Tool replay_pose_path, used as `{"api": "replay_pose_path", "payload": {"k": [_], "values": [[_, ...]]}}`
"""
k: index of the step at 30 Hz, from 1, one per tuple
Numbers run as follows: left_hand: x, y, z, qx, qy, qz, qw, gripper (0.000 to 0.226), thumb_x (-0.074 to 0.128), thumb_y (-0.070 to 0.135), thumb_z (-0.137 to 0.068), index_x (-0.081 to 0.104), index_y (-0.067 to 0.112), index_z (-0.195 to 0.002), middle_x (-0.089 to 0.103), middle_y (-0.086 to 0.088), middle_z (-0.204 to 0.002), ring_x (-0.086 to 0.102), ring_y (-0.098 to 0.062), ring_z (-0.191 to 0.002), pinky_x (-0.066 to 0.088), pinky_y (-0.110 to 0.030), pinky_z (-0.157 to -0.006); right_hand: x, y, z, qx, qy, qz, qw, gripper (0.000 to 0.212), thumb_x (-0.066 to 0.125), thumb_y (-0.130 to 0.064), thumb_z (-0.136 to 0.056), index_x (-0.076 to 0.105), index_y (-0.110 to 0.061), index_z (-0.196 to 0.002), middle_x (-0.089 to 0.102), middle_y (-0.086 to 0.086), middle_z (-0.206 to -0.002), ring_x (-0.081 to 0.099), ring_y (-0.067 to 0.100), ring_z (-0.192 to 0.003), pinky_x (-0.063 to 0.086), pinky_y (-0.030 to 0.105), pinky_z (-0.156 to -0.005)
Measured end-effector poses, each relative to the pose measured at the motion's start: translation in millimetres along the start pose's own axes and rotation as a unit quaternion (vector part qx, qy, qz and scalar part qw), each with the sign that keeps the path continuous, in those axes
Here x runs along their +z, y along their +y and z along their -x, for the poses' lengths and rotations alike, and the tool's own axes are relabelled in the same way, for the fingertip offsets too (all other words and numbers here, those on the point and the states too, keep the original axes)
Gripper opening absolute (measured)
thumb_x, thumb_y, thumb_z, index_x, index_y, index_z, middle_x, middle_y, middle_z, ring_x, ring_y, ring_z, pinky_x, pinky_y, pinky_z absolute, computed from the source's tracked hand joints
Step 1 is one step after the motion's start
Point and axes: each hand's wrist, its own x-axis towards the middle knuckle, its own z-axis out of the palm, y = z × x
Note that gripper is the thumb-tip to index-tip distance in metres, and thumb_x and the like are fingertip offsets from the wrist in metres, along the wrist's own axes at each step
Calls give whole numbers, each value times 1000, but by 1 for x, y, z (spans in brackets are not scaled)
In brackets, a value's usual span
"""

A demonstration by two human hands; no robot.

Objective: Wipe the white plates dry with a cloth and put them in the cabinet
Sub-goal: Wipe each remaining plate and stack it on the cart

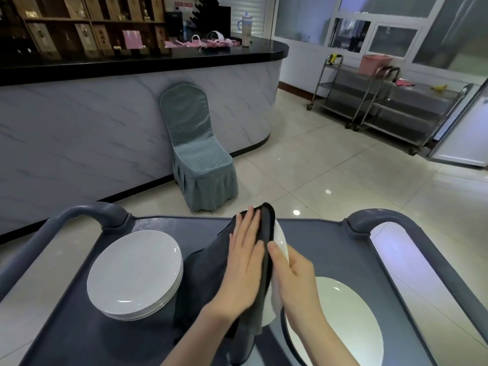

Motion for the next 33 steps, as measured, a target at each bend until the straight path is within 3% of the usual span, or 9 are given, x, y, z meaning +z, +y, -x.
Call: {"api": "replay_pose_path", "payload": {"k": [3,5,9,13,17,20,24,28,33], "values": [[-10,-5,-14,-96,23,67,993,42,21,30,-109,14,48,-146,6,34,-156,-4,11,-146,3,-40,-125,1,1,9,-12,-20,63,998,26,56,-28,-99,67,-30,-76,69,-9,-72,60,3,-69,48,13,-63],[-9,-5,-13,-128,28,51,990,43,22,25,-110,13,48,-144,7,29,-157,-4,8,-147,4,-42,-125,0,-1,9,-27,-28,56,998,27,56,-18,-100,72,-37,-90,73,-21,-88,65,-2,-83,47,9,-72],[3,2,12,-10,14,-92,996,47,14,36,-104,7,53,-147,-4,25,-162,-13,0,-149,-1,-41,-124,-2,-7,1,-45,10,38,998,45,51,-5,-101,54,-39,-131,58,-29,-130,52,-13,-122,39,5,-98],[5,3,6,33,-26,-113,993,51,13,38,-101,9,53,-150,-6,28,-161,-14,-1,-149,-7,-38,-120,-2,-5,-2,-41,27,23,999,44,47,-7,-103,52,-27,-142,57,-18,-138,51,-3,-129,39,22,-111],[-9,-10,-21,-52,-33,-32,998,43,22,37,-105,22,60,-141,12,32,-157,3,8,-147,-4,-38,-124,-6,-5,8,-44,28,1,999,42,51,-10,-102,57,-39,-132,60,-26,-134,52,-6,-126,42,25,-111],[-25,-29,-22,-92,-37,33,995,44,28,27,-109,31,44,-149,29,24,-157,17,4,-147,13,-37,-125,-23,-5,6,-20,40,-37,998,38,56,-12,-100,61,-36,-130,66,-15,-131,59,8,-124,44,39,-110],[-31,-50,19,-74,-67,36,994,48,30,33,-107,16,49,-150,7,35,-159,-2,9,-147,5,-33,-125,-49,-8,-8,2,46,-107,993,37,54,-11,-101,67,-36,-126,70,-12,-124,66,9,-116,47,34,-97],[-22,-46,32,-42,-82,-46,995,54,26,35,-102,5,47,-151,-9,37,-157,-14,6,-147,-2,-33,-123,-55,1,-15,15,25,-96,995,36,50,-11,-103,70,-33,-122,69,-19,-125,62,-3,-116,43,28,-99],[-28,-30,-5,26,-104,-119,987,50,27,28,-107,11,45,-152,-1,31,-160,-11,4,-148,-7,-32,-120,-39,10,-9,-10,-18,-61,998,36,51,-5,-102,68,-28,-124,67,-20,-127,56,-5,-123,38,23,-102]]}}
